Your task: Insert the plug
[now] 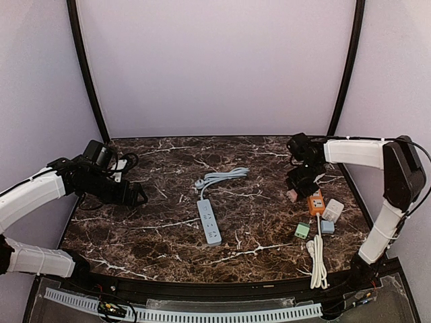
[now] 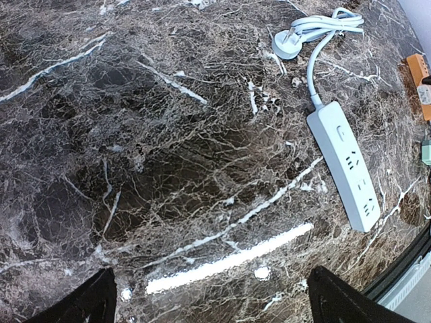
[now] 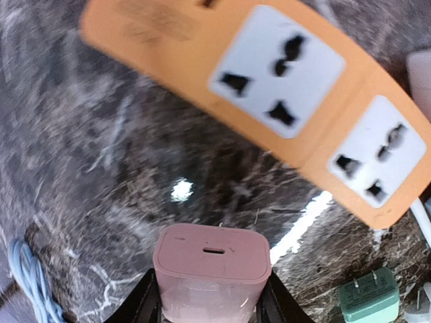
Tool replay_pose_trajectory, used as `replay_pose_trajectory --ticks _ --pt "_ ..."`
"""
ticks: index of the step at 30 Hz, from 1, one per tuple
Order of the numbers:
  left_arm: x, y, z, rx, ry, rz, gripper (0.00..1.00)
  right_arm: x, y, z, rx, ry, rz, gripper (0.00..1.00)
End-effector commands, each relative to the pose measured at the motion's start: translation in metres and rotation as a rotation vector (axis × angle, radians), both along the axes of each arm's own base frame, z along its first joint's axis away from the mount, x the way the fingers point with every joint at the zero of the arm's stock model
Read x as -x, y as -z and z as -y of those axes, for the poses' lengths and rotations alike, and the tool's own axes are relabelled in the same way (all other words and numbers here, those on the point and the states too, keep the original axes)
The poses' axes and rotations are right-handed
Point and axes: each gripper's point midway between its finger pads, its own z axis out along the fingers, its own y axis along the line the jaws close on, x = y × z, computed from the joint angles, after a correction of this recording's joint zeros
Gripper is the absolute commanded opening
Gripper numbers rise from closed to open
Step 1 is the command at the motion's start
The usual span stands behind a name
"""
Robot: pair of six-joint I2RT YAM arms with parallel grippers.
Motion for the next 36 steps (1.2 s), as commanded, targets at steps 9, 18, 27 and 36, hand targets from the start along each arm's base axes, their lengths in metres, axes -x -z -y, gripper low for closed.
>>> replay_pose_trajectory --ticks 9,18,27,36 --pt "0.008 -0.006 0.001 0.007 0.02 -0.019 1.0 -0.038 -0.087 -0.093 0.114 -0.679 0.397 0.26" --pt "0.009 -0.041 -0.001 0.016 0.015 0.021 1.0 -0.034 -0.136 -0.136 0.169 -0.923 0.602 0.25" --pt "0.011 -0.077 0.001 0.057 0.01 0.055 1.0 -0.025 -0.188 -0.177 0.239 -1.124 0.765 0.25" --pt "0.014 -0.116 0.017 0.155 0.047 0.058 1.0 -0.006 -0.231 -0.21 0.312 -1.303 0.924 0.25"
